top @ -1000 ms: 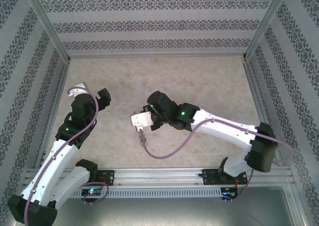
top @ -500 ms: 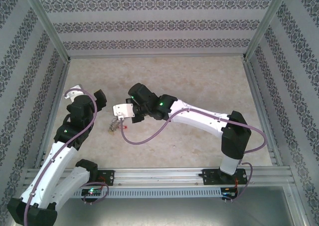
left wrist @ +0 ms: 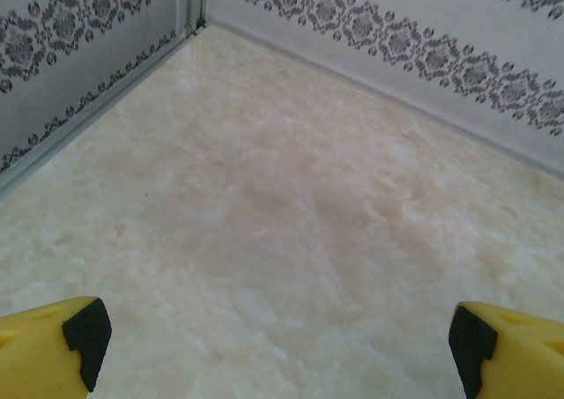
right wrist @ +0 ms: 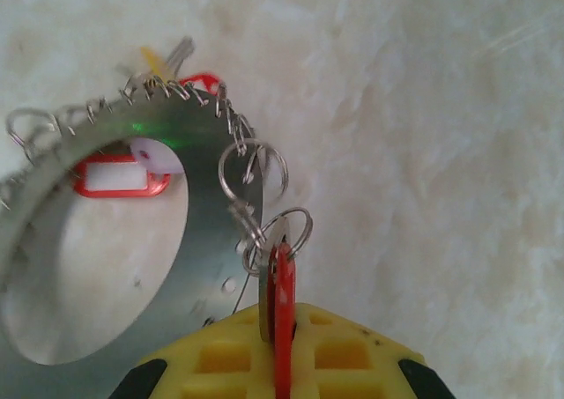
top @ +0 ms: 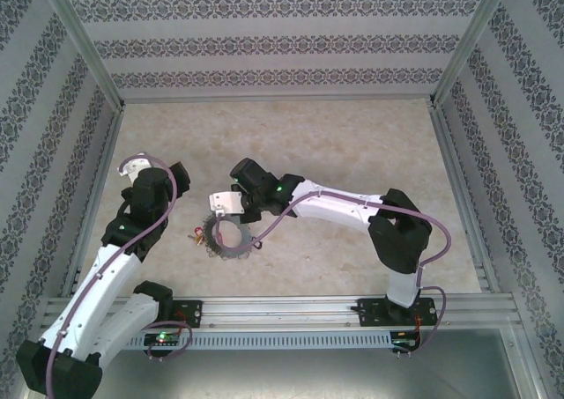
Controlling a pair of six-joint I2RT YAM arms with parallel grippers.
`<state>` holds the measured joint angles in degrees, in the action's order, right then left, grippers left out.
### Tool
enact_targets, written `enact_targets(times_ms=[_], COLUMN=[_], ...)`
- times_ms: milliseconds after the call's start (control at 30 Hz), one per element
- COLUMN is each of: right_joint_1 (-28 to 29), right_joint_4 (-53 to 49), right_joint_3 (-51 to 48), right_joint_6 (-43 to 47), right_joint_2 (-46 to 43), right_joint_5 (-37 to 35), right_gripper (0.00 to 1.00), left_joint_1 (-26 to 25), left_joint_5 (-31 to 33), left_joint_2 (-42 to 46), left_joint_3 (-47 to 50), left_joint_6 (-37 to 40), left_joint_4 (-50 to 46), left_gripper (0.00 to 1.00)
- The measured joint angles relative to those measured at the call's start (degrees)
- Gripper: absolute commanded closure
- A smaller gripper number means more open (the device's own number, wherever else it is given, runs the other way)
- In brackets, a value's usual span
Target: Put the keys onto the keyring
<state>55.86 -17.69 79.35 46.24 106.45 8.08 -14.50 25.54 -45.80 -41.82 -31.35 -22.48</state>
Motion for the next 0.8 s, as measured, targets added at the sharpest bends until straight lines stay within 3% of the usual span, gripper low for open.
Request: enact_targets(times_ms=[500, 800], right_joint_1=[-6.84, -10.93], right_joint_4=[-0.59, -0.87], right_joint_3=[-4.96, -5.22], right_joint_6=[8.31, 11.61], right_joint_2=[-1.55, 2.71], right_joint_5=[-3.96, -5.9], right_gripper=[1.0, 1.0], left_joint_1=[0.0, 0.0], left_joint_5=[-2.47, -4.98], left_joint_2=[-3.74, -8.37], left_joint_3=[0.37, 0.96], left_joint_6=[-0.63, -0.63], left_joint_4=[2.16, 4.07], left_gripper=[0.01, 0.01])
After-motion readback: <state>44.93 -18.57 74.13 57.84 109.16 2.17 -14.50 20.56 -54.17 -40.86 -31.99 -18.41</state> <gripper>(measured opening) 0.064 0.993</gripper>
